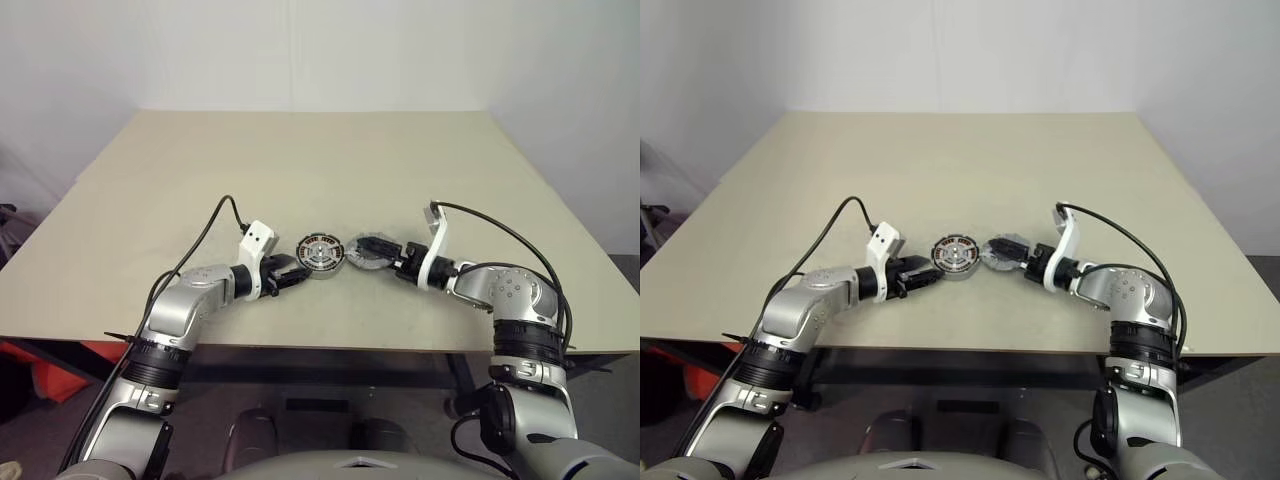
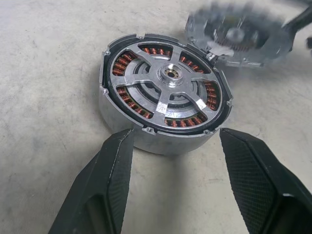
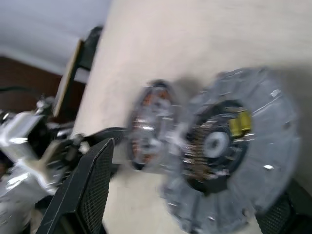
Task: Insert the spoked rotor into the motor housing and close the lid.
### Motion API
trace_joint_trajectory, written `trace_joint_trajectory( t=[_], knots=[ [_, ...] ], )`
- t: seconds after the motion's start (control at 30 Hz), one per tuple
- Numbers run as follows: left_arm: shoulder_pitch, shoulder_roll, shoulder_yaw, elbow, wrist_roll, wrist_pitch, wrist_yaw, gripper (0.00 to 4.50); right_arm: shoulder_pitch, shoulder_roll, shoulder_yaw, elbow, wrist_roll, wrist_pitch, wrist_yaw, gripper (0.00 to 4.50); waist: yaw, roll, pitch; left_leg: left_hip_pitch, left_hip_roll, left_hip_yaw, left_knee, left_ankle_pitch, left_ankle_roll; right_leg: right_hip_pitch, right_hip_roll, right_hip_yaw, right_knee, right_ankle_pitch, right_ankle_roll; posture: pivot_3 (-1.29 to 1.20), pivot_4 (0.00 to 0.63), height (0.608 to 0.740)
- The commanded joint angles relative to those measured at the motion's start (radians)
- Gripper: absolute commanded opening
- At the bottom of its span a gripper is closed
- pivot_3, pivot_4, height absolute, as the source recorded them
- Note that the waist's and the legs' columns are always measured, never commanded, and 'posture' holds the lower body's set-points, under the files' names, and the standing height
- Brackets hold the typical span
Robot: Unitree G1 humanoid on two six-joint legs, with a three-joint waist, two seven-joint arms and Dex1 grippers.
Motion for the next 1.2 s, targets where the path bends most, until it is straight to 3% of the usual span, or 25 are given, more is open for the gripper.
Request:
trace_joint_trajectory(
  t=[0.03, 0.3, 0.57, 0.7, 0.9, 1.2],
  knots=[
    [-0.011, 0.003, 0.006, -0.021, -0.002, -0.012, 0.002, 3.0, -0.048, 0.031, 0.027, -0.107, 0.061, 0.023, -0.001, 4.48, 0.0, 0.0, 0.0, 0.0, 0.0, 0.0, 0.0, 0.0, 0.0, 0.0, 0.0, 0.0, 0.0, 0.0, 0.0, 0.0, 0.0, 0.74],
    [-0.01, 0.0, 0.017, -0.024, -0.004, -0.016, 0.013, 3.0, -0.066, 0.101, 0.111, -0.127, 0.041, -0.007, -0.013, 4.48, -0.001, 0.0, 0.0, 0.0, 0.0, 0.0, -0.001, 0.0, 0.0, 0.0, 0.0, 0.0, 0.0, 0.0, 0.0, 0.0, 0.0, 0.74],
    [0.008, 0.013, 0.051, -0.052, -0.023, -0.01, 0.026, 3.0, -0.057, 0.1, 0.186, -0.137, 0.002, -0.085, 0.007, 4.48, -0.003, 0.0, 0.0, -0.001, 0.0, 0.0, -0.001, 0.0, 0.0, -0.001, 0.0, 0.0, 0.0, 0.0, 0.0, 0.0, 0.0, 0.74],
    [0.018, 0.008, 0.079, -0.063, -0.04, -0.008, 0.033, 3.0, -0.039, 0.047, 0.313, -0.154, -0.139, -0.297, 0.069, 4.48, -0.003, 0.0, 0.0, -0.001, 0.0, 0.0, -0.001, 0.0, 0.0, -0.001, 0.0, 0.0, 0.0, 0.0, 0.0, 0.0, 0.0, 0.74],
    [0.021, 0.011, 0.099, -0.069, -0.055, -0.005, 0.033, 3.0, -0.07, 0.009, 0.483, -0.008, -0.404, -0.606, 0.076, 4.48, -0.007, 0.0, 0.0, -0.001, 0.0, 0.0, -0.001, 0.0, 0.0, -0.001, 0.0, 0.0, 0.0, 0.0, 0.0, 0.0, 0.0, 0.74],
    [0.036, 0.031, 0.104, -0.089, -0.064, 0.006, 0.04, 3.0, -0.105, 0.099, 0.526, 0.145, -0.528, -0.747, 0.054, 4.48, -0.01, 0.0, 0.0, -0.008, 0.0, 0.0, -0.001, 0.0, 0.0, -0.009, 0.001, 0.0, 0.0, 0.004, -0.007, 0.0, 0.0, 0.74]
  ],
)
